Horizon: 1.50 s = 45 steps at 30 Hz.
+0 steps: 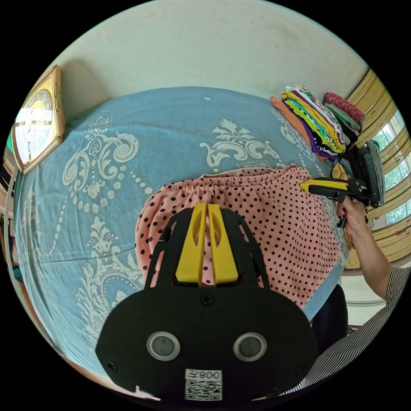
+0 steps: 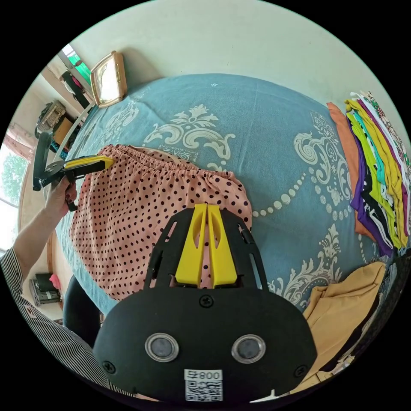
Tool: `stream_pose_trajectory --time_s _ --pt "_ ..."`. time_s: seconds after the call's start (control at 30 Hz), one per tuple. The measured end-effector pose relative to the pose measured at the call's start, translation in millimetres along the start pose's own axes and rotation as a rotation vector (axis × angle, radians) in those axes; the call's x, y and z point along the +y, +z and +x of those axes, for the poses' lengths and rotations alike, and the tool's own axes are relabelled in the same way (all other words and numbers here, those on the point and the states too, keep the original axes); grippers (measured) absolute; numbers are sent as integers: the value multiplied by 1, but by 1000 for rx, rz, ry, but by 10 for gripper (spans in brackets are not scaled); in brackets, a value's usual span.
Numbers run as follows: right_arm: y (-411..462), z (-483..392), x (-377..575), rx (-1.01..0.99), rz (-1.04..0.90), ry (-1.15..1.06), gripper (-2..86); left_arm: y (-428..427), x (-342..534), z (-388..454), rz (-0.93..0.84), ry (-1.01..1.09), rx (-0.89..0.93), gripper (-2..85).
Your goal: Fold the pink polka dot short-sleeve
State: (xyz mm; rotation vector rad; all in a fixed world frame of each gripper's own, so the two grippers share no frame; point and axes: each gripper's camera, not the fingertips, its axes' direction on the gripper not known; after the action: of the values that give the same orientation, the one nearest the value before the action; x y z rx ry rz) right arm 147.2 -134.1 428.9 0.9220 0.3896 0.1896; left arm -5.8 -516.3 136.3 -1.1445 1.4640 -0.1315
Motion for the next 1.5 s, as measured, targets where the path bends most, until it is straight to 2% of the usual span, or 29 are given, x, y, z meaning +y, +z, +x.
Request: stream_pose_trajectory --time_s 0.3,0.47,0.67,0.83,1.1,1.33,1.5 --pt "-22 -16 -11 -19 57 -21 10 0 -12 10 44 -21 13 4" --pt "-9 -26 -14 -24 -7 -52 32 3 -7 8 53 -47 43 4" --pt "-10 -33 -16 28 -29 -66 6 -4 0 7 61 -39 58 4" --pt "-44 -29 -3 5 81 -52 1 -19 5 3 106 -34 74 4" --pt "-52 -6 4 -80 129 9 3 -14 9 -19 118 -102 115 4" --pt "-13 7 0 -25 14 23 3 12 17 -41 32 -150 102 9" --pt "-23 15 10 -51 39 24 3 -15 35 -47 104 -143 120 18"
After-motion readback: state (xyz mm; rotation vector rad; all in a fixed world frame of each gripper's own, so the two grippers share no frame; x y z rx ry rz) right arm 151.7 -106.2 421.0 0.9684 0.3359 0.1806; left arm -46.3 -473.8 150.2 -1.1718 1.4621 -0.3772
